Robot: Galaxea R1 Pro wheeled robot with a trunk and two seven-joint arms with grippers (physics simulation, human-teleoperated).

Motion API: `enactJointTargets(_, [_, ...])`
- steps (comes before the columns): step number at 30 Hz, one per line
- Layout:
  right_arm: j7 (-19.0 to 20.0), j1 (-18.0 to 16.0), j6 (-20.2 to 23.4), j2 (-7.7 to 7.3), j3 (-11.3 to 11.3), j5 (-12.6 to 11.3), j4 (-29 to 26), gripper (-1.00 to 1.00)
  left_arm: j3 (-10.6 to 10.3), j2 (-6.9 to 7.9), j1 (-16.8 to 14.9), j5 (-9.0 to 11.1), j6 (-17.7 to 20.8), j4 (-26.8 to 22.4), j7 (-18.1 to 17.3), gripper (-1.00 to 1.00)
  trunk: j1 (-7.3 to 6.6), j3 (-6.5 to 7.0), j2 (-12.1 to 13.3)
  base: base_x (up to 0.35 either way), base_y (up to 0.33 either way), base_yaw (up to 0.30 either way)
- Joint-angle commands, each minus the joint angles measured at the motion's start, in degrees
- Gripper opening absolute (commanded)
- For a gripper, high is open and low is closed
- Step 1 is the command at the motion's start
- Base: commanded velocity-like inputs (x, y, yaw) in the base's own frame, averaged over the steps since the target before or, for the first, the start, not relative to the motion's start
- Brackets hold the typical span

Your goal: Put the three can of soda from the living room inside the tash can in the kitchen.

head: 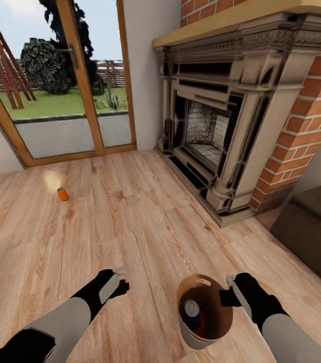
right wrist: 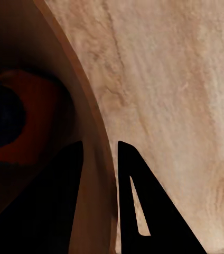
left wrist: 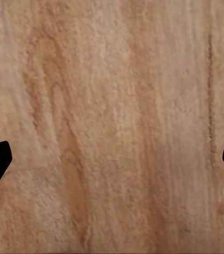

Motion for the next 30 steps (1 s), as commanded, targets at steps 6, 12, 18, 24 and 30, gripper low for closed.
enactJointTargets(6, [0.3,0.0,-0.8,0.05,0.0,-1.6,0.9,-1.0,0.0,0.03,0.1,-0.1,-1.6,0.1,-0.3,1.0,-0.01,-0.26,0.0,0.104,0.282,0.258])
enactJointTargets(12, [0.3,0.0,-0.9,0.0,-0.1,-1.7,2.7,-1.0,-0.1,0.05,0.1,-0.2,-2.0,0.1,-1.0,1.0,-0.01,-0.59,0.0,0.104,0.299,0.244])
enactJointTargets(18, [0.3,0.0,-2.2,-0.34,-0.1,-1.7,3.0,-1.0,-0.1,0.05,0.1,0.0,-2.1,0.1,-1.5,1.0,-0.01,-0.93,0.0,0.16,0.296,0.233])
enactJointTargets(24, [0.5,0.7,-6.7,-1.04,0.0,-1.7,3.1,-1.0,-0.1,0.02,0.1,-0.2,-3.0,0.2,-1.6,1.0,-0.01,-1.05,0.0,0.275,0.102,0.068])
enactJointTargets(30, [0.7,1.8,-8.8,-1.86,0.0,-1.6,3.1,-1.0,-0.2,-0.03,0.1,-0.4,-3.6,0.2,-1.7,1.0,-0.01,-1.07,0.0,0.325,-0.03,0.009])
